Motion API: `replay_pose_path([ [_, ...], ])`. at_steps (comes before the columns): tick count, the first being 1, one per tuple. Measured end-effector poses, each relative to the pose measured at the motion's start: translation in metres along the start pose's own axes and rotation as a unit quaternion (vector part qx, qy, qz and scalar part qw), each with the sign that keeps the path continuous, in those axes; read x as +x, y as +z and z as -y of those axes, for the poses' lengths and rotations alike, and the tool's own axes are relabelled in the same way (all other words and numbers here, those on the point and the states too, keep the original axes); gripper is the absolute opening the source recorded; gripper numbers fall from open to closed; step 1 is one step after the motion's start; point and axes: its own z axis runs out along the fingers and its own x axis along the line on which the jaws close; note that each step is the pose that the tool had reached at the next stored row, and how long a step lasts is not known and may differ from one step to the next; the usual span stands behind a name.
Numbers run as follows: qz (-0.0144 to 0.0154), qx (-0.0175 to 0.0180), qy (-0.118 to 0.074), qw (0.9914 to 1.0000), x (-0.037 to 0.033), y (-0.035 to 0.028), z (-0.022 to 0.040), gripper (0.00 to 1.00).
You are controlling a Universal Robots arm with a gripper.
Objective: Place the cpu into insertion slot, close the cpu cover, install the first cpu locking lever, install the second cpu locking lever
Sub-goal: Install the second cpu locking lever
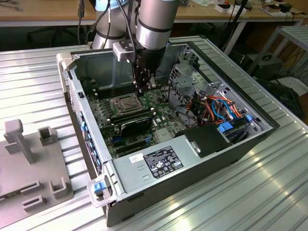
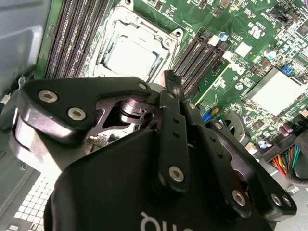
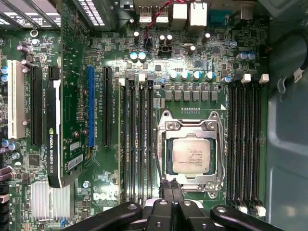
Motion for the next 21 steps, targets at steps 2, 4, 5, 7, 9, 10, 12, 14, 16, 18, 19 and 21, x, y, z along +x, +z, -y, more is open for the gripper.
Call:
replay_pose_path([
  [2,0.0000,0.0000,0.000,1.00000,0.0002,0.0000,-0.0001,0.11],
  [4,0.0014,-0.0002,-0.008,0.99997,0.0013,-0.0001,-0.0028,0.11],
  [5,0.0022,-0.0003,-0.014,0.99989,0.0033,0.0000,-0.0049,0.11],
  [7,0.0030,-0.0006,-0.024,0.99970,0.0070,0.0020,-0.0071,0.11],
  [9,0.0040,-0.0011,-0.044,0.99903,0.0092,0.0119,-0.0097,0.11],
  [10,0.0040,-0.0011,-0.046,0.99894,0.0095,0.0123,-0.0099,0.11],
  [12,0.0041,-0.0011,-0.047,0.99888,0.0098,0.0126,-0.0115,0.11],
  [14,0.0042,-0.0011,-0.048,0.99886,0.0101,0.0125,-0.0182,0.11],
  [16,0.0046,-0.0011,-0.048,0.99885,0.0101,0.0126,-0.0207,0.11],
  [18,0.0049,-0.0011,-0.048,0.99885,0.0101,0.0125,-0.0227,0.11],
  [19,0.0050,-0.0011,-0.048,0.99885,0.0101,0.0125,-0.0236,0.11],
  [21,0.0050,-0.0011,-0.048,0.99885,0.0101,0.0125,-0.0259,0.11],
])
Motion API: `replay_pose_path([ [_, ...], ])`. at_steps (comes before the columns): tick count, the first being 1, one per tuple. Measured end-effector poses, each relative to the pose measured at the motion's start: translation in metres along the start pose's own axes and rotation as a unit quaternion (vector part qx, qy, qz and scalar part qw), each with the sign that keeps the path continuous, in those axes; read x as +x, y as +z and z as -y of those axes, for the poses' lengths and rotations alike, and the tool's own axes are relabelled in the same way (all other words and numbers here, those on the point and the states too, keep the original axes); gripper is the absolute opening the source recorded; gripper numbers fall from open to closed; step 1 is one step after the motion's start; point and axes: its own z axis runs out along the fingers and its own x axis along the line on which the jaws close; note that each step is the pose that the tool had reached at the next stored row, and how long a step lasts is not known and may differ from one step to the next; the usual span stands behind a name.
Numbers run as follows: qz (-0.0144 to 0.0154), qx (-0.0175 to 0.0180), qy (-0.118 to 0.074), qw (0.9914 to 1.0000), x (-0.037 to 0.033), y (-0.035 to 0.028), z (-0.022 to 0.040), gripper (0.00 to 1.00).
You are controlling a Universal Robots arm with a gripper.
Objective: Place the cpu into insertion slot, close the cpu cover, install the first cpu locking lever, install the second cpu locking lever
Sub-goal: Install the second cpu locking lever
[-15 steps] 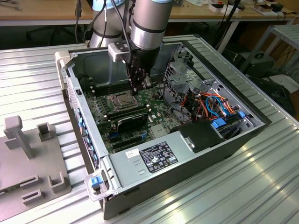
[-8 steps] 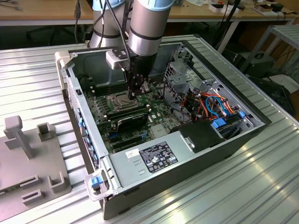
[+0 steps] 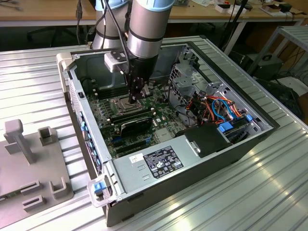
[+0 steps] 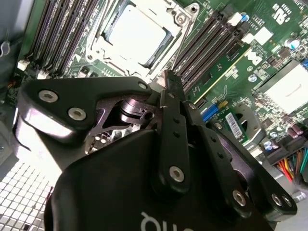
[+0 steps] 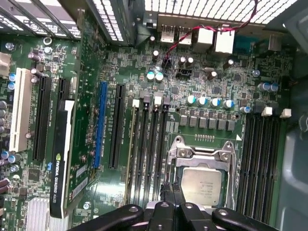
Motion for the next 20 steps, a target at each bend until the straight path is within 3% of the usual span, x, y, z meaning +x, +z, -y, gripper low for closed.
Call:
replay_pose_path([
  [9,0.0001,-0.0004,0.000,1.00000,-0.0051,0.0016,-0.0159,0.11],
  [15,0.0001,-0.0014,0.001,1.00000,-0.0071,0.0063,-0.0192,0.11],
  [20,0.0004,-0.0045,0.001,0.99999,-0.0079,-0.0033,-0.0188,0.11],
])
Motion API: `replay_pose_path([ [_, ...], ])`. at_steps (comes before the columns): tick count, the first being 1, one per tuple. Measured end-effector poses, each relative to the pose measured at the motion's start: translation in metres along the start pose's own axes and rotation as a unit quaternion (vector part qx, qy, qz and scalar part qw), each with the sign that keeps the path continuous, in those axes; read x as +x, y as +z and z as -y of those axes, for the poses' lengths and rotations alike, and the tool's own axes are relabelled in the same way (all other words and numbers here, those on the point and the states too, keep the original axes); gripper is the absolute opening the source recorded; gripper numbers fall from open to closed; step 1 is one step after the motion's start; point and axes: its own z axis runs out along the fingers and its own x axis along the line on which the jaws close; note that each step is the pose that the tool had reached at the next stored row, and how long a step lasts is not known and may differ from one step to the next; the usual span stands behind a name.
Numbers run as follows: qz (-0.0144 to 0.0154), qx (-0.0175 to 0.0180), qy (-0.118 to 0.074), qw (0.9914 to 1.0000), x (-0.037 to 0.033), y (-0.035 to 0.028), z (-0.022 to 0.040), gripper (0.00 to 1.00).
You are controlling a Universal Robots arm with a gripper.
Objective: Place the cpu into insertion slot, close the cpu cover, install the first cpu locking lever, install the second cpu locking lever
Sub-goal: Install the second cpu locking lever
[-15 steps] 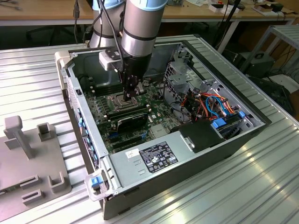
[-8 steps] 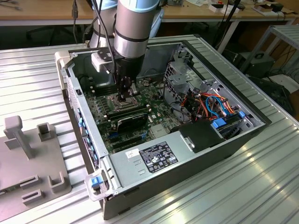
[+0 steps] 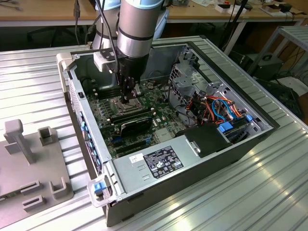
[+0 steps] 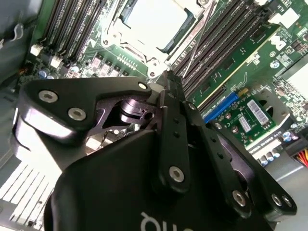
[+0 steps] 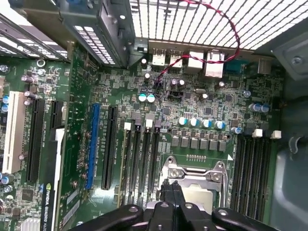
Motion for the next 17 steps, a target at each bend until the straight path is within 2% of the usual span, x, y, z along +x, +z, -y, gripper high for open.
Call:
replay_pose_path([
  [5,0.0004,-0.0091,0.001,0.99996,0.0005,-0.0014,0.0062,0.11],
  [10,-0.0001,-0.0191,0.002,0.99982,0.0020,-0.0015,0.0192,0.11],
  [12,-0.0007,-0.0207,0.003,0.99978,0.0033,-0.0016,0.0230,0.11],
  [17,-0.0023,-0.0207,0.007,0.99976,0.0084,-0.0004,0.0232,0.11],
])
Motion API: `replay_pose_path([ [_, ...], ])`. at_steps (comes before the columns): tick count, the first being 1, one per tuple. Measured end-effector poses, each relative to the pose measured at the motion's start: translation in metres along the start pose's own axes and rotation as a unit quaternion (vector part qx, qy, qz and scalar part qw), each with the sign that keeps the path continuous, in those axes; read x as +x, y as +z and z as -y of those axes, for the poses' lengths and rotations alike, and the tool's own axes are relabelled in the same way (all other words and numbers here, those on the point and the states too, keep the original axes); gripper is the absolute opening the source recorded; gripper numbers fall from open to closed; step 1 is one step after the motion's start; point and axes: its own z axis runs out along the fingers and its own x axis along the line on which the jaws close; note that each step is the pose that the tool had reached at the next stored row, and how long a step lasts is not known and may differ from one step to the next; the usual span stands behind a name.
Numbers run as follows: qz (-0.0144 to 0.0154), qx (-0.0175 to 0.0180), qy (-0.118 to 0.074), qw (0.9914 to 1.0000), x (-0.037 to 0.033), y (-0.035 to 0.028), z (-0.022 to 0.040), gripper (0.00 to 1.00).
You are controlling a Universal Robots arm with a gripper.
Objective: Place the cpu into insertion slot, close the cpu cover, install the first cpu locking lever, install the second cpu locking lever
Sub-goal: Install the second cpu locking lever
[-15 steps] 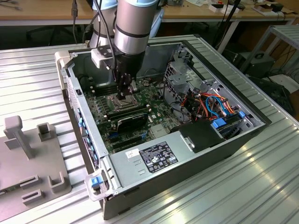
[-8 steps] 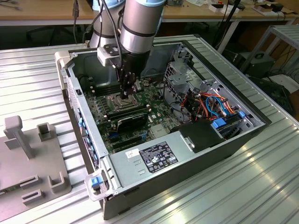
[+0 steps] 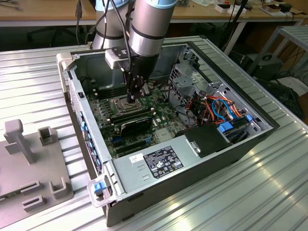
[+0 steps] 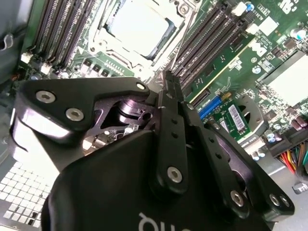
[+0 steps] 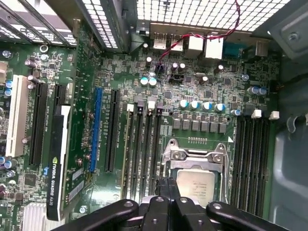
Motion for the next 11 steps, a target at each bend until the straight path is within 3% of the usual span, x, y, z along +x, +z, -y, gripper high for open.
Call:
replay_pose_path([
  [2,0.0000,0.0001,0.002,1.00000,0.0013,0.0018,0.0003,0.11],
  [7,0.0000,0.0001,0.008,0.99997,0.0020,0.0161,0.0028,0.11],
  [11,0.0002,0.0000,0.009,0.99996,0.0020,0.0233,0.0006,0.11],
])
